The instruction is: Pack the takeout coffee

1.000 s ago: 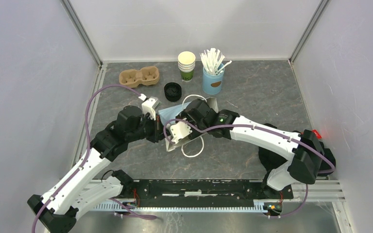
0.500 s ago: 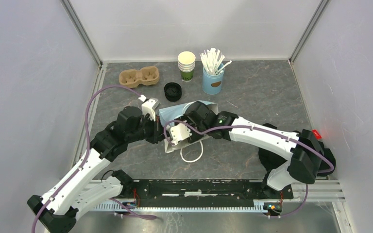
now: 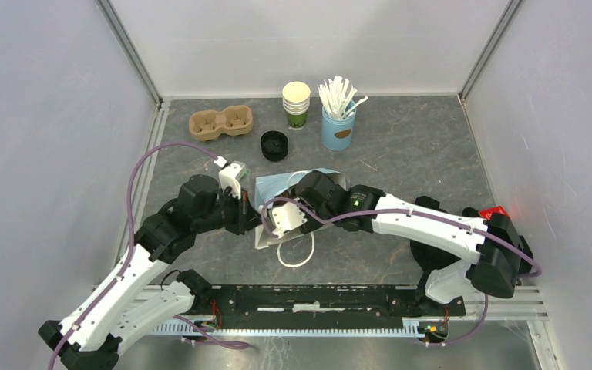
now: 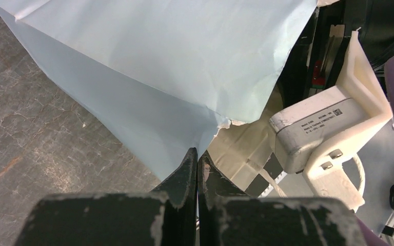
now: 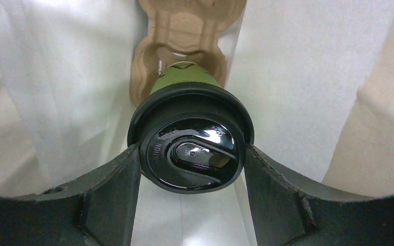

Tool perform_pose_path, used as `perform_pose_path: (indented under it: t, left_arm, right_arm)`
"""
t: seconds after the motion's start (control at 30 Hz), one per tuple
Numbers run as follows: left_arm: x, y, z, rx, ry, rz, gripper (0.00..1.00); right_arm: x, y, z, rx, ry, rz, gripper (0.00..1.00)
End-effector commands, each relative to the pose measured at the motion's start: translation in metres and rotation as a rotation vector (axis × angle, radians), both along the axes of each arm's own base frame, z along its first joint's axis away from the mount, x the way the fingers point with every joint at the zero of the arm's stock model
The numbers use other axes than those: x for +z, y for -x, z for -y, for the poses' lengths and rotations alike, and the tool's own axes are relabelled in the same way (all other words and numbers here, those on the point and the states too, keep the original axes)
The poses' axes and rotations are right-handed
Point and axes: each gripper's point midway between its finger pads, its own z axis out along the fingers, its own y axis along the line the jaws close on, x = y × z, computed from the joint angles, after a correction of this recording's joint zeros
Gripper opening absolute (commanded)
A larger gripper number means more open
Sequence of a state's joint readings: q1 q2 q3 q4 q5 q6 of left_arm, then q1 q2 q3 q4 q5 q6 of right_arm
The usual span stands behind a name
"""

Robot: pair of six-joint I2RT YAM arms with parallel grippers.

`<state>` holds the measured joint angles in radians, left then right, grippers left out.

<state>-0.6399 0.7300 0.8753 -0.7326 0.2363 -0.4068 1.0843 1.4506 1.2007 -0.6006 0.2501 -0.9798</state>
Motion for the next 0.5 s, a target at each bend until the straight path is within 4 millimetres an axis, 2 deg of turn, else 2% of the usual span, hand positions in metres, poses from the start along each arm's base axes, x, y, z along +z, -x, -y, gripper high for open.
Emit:
perform_pose_path:
  t: [0.0,0.13,0.27,0.47]
  left_arm:
    - [0.001,0.003,-0.001,-0.013,-0.009,0.0,0.02]
    - [0.0,0.003,0.0,-0.02,-0.007,0.0,0.02]
    - [0.003,0.005,0.002,-0.03,0.0,-0.002,0.02]
    - [0.005,0.005,0.002,-0.034,0.003,0.005,0.02]
  right_arm:
    - [0.023,-0.015,0.006,-0.024,0.02,0.095,0.16]
    - [0.015,-0.016,-0.005,0.006,0.01,0.082,0.16]
    - [0.02,-0.02,-0.021,0.043,-0.021,0.09,0.16]
    - [0.015,-0.029,-0.024,0.059,-0.004,0.115,0.16]
